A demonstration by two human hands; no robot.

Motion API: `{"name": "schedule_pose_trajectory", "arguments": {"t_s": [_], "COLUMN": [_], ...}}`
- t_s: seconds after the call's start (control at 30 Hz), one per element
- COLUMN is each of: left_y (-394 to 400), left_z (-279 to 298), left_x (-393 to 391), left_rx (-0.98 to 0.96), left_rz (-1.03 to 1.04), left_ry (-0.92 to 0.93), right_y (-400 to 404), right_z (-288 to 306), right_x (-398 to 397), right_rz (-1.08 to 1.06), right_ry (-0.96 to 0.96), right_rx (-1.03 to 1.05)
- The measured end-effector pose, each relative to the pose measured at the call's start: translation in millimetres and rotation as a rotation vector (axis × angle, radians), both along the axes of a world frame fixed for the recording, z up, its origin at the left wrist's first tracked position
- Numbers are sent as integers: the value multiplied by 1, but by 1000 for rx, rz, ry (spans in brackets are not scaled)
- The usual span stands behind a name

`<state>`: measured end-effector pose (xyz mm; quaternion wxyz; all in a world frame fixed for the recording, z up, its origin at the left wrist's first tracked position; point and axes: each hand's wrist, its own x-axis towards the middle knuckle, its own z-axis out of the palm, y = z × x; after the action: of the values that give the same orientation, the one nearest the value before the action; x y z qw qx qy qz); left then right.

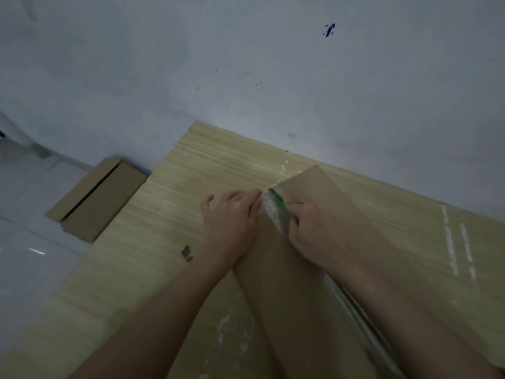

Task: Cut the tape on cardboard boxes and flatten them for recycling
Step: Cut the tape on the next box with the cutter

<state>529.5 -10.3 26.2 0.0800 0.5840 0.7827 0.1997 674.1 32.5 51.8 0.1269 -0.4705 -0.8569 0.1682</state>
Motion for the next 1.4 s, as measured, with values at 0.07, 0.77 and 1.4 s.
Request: {"name": "schedule_pose_trajectory", "arguments": {"t_s": [0.07, 0.77, 1.4], "left_y": [0, 6, 2], "left_z": [1, 3, 5], "left_x": [0, -3, 3], "left_rx": [-22, -77, -74], "left_rz": [-6, -41, -24], "left_ry": [10, 33, 7], "right_y": [-1, -13, -32], "right_z": [2, 34, 26], "right_x": [-1, -33, 4], "right_rz": [6, 14, -8], "right_ry": [-4, -483, -495], "right_rx": [11, -48, -66]}}
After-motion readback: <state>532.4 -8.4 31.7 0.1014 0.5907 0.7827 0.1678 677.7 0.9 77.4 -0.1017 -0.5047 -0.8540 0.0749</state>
